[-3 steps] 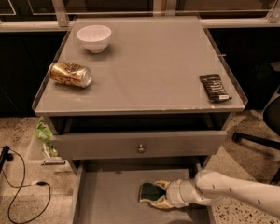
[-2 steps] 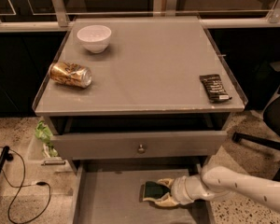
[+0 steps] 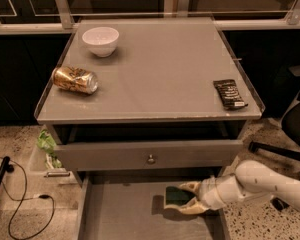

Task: Pick sponge from middle drawer and place on counter

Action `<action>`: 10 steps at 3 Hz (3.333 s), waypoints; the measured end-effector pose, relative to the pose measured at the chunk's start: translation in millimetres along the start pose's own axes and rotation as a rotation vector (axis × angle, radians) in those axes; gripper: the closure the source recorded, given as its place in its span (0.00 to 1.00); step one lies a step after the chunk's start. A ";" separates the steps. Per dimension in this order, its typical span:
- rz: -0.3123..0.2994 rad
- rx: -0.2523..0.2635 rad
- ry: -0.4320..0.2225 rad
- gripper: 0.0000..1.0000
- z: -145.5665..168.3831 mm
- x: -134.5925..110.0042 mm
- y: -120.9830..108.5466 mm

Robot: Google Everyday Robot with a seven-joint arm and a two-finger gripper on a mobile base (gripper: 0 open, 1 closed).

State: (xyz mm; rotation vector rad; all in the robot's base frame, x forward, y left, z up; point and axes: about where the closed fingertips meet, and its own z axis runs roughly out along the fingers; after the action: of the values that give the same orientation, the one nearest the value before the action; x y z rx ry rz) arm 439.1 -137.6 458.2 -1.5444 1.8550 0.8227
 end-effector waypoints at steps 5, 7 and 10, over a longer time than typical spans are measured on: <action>-0.107 0.297 0.209 1.00 -156.0 -97.9 16.8; -0.372 0.342 0.243 1.00 -187.9 -205.6 86.5; -0.680 0.367 0.229 1.00 -242.9 -395.8 106.7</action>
Offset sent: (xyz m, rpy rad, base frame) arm -0.0069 -0.0681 0.1453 -0.2242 -0.2009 -0.1684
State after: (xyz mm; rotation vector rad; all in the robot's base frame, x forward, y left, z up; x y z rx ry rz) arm 385.1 -61.3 925.5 -1.8895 1.3580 -0.0034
